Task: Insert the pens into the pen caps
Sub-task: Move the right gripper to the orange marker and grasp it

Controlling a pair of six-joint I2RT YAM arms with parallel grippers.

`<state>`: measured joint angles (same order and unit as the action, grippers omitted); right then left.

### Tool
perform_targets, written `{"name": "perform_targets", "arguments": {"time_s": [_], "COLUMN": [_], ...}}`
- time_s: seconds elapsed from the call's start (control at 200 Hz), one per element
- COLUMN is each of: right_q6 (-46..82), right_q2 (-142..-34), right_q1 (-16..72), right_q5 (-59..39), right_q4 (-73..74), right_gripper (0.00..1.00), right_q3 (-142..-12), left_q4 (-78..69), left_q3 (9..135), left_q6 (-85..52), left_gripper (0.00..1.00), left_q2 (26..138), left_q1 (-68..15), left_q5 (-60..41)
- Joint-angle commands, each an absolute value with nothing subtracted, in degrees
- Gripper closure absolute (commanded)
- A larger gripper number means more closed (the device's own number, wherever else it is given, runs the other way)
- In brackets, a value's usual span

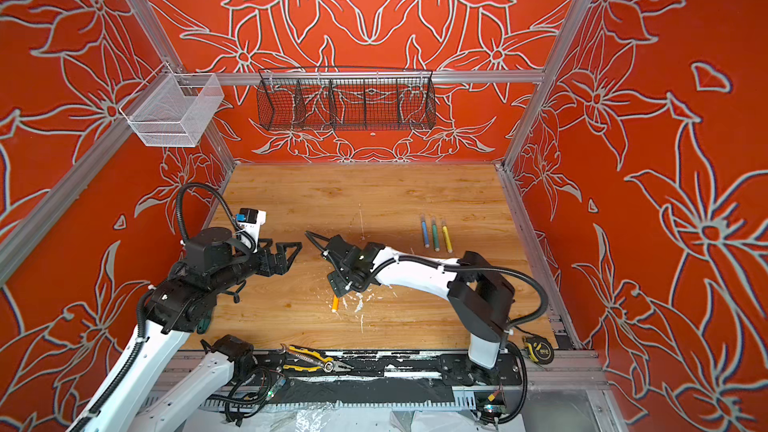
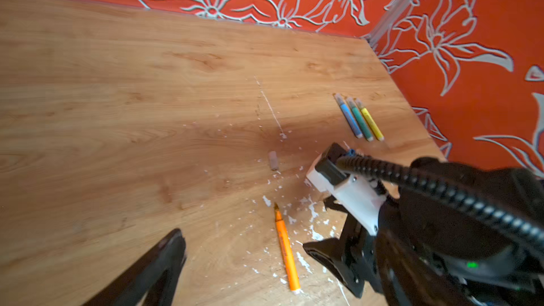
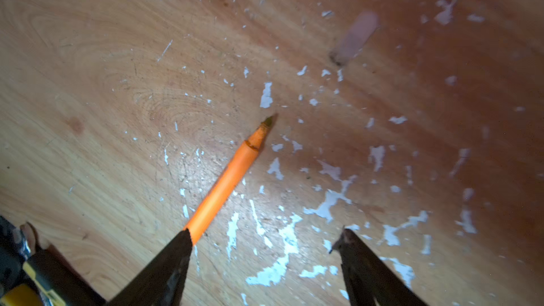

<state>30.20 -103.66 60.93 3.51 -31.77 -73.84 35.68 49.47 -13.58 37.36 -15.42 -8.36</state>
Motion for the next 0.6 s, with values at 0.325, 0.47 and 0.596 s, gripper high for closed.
{"name": "perform_targets", "arguments": {"time_s": [0.325,0.47,0.596], "right_q6": [37.44,36.82,36.23], "right_q2": [-114.48,-116.61,-116.99], "right_q1": [65.19,65.91,65.96], "right_q5": [0.67,0.66,0.01], "right_q4": [-34.85,-37.42,-38.84], "right_gripper": [0.4,0.54,0.63], "right_q3": [-81.42,-84.02,-83.82], "left_q4": [36.91,37.33,37.1], "left_q3": [48.35,48.76,48.79], "left_q6": [-15.03,-14.88,-14.61], "left_gripper": [0.03,0.03,0.03], "left_q2": [26.82,26.53,25.93], "left_q1": [-15.21,-15.21,-15.21], "left_q5": [3.87,3.69,3.95]}}
